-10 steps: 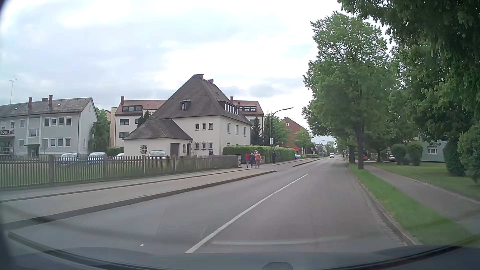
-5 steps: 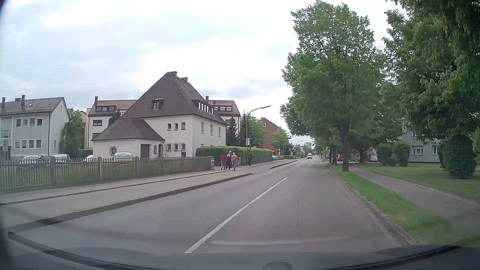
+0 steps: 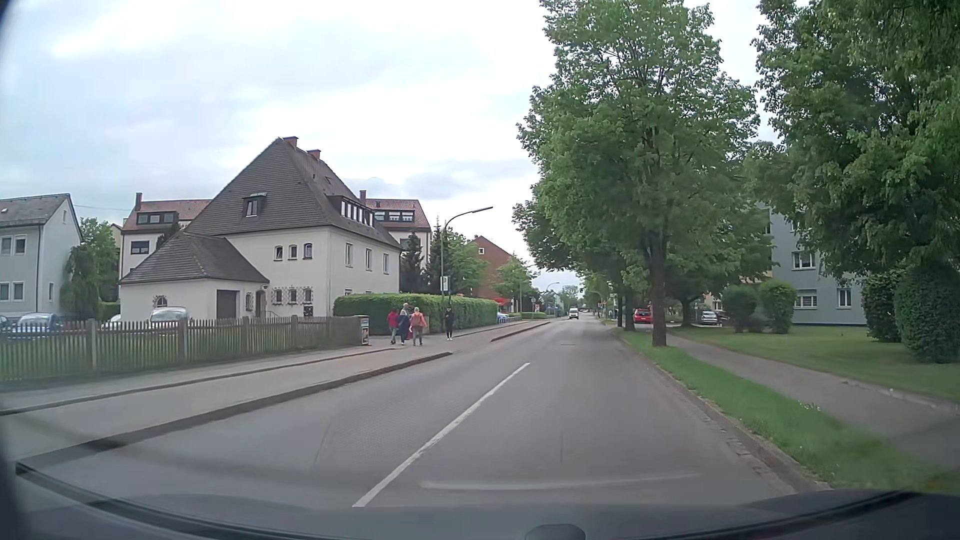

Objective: Follow the waypoints while adhering to traffic rules and regulations

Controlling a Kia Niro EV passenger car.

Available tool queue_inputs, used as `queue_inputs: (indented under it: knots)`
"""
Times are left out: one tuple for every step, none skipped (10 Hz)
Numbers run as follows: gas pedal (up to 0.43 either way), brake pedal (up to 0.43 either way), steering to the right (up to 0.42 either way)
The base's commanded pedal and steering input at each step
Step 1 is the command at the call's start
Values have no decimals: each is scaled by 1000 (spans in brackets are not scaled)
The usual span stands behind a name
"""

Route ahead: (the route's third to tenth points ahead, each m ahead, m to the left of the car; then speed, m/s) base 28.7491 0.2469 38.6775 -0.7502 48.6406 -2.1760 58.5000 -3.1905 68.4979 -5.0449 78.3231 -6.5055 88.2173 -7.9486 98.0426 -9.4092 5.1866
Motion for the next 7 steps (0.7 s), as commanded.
queue_inputs:
  knots:
    - [169, 0, 110]
    - [169, 0, 104]
    - [169, 0, 94]
    - [169, 0, 85]
    - [177, 0, 76]
    - [189, 0, 70]
    - [189, 0, 64]
